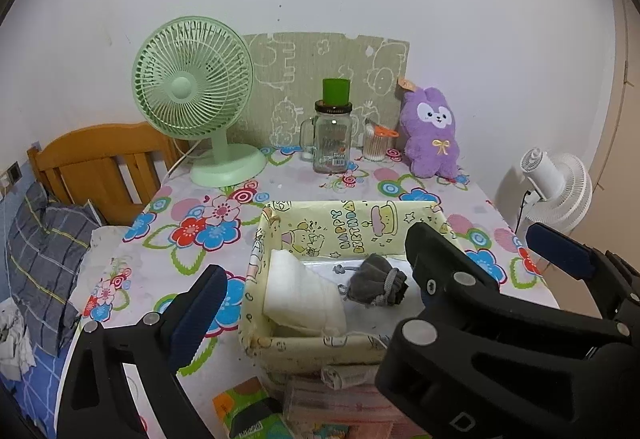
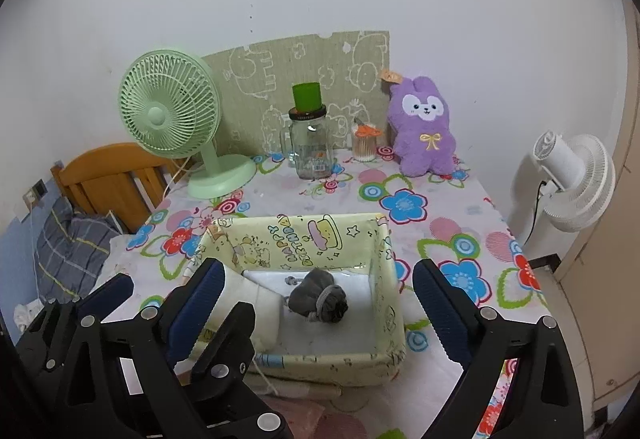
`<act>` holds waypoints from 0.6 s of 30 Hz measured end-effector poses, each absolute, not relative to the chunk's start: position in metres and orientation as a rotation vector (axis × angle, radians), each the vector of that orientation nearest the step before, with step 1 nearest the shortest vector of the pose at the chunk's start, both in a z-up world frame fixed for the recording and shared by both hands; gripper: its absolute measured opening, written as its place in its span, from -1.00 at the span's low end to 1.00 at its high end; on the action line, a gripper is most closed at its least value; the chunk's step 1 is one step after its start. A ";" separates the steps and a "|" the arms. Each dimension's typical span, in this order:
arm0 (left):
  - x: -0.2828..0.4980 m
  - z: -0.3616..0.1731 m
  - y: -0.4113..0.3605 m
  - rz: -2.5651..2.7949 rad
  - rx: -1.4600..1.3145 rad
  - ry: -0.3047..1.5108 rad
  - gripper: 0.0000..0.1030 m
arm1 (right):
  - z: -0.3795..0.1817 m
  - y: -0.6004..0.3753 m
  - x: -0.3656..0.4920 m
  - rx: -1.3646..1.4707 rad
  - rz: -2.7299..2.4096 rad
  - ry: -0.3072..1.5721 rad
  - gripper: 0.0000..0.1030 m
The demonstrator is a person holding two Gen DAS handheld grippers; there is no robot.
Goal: Organize soft objects
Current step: 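Withdraw both tools from the basket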
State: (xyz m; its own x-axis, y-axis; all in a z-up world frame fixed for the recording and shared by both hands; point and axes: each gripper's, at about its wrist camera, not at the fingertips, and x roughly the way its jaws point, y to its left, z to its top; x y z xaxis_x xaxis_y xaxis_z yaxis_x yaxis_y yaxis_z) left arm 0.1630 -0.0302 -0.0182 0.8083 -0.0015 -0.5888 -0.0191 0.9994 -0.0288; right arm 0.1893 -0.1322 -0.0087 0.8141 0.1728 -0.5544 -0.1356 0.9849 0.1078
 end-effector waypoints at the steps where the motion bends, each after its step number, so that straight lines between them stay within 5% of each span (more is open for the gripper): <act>1: 0.160 -0.018 -0.031 0.010 -0.031 0.626 0.91 | -0.008 -0.133 0.186 0.064 0.162 0.595 0.89; 18: 0.110 -0.004 -0.040 0.002 -0.018 0.555 0.96 | 0.007 -0.145 0.127 0.063 0.113 0.526 0.96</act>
State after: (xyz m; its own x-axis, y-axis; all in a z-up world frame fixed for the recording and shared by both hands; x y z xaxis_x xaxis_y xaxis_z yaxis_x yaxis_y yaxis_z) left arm 0.1095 -0.0401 -0.0045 0.8496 -0.0035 -0.5273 -0.0065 0.9998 -0.0171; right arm 0.1271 -0.1453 0.0068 0.8586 0.1240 -0.4973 -0.0919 0.9918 0.0887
